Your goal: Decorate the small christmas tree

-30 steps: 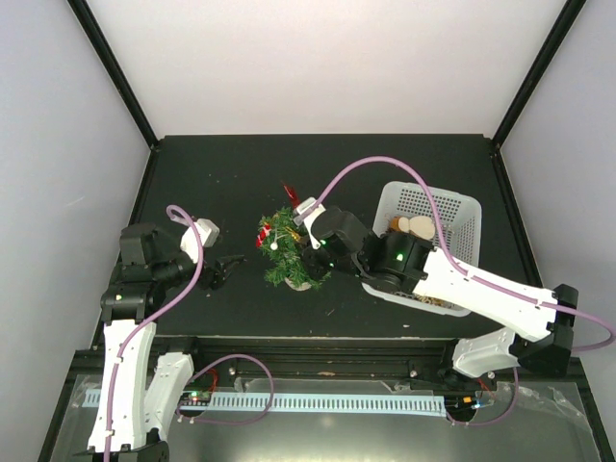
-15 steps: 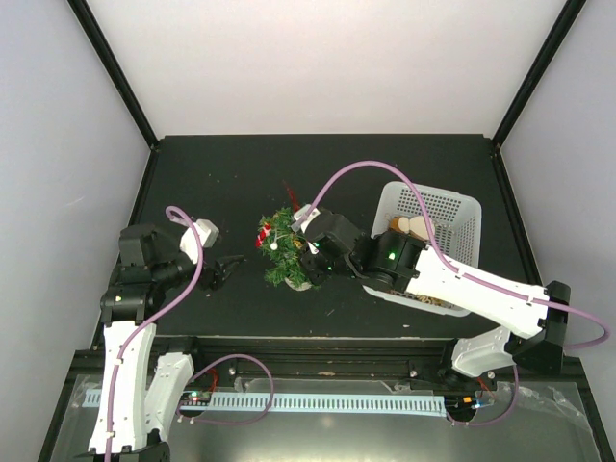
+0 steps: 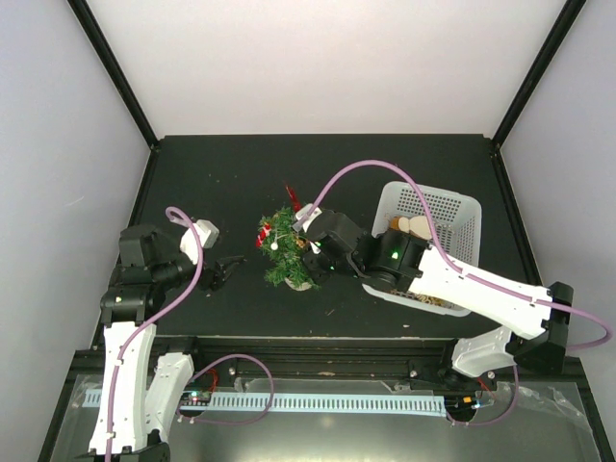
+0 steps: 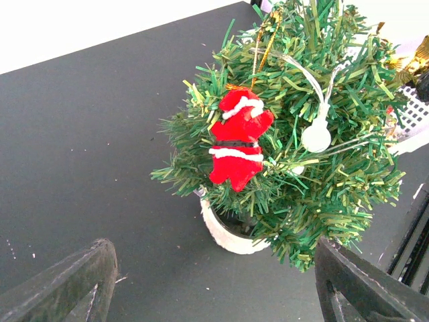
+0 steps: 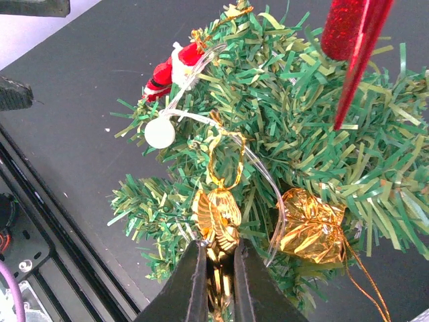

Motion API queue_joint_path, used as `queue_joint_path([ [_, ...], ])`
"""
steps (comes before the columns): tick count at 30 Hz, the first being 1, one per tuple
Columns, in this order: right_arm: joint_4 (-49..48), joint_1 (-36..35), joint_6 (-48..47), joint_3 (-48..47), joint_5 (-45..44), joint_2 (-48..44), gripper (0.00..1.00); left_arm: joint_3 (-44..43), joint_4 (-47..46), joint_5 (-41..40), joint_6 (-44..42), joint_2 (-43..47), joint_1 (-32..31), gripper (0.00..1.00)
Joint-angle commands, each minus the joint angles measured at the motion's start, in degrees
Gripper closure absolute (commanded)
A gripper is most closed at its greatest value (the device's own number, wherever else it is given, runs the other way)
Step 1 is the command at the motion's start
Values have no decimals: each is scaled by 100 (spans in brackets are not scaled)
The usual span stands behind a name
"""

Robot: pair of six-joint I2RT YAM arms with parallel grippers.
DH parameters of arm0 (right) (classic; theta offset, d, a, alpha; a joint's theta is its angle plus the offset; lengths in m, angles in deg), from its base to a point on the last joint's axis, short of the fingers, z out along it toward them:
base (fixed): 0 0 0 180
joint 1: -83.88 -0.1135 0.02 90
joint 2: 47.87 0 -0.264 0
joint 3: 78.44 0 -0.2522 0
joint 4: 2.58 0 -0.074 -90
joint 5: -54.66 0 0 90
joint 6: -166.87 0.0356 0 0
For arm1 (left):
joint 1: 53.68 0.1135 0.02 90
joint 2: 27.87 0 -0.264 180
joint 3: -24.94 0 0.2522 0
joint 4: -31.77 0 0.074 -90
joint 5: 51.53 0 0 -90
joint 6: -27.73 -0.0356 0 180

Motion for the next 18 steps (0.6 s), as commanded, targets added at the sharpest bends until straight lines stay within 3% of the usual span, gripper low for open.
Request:
queue_joint_path([
  [1,6,4,0,-2,-188,-227,99,14,-142,96,-60,57,44,19],
  [18,-95,9,119,306,-734,-655,99,7,-101,96,-80,92,86,19],
])
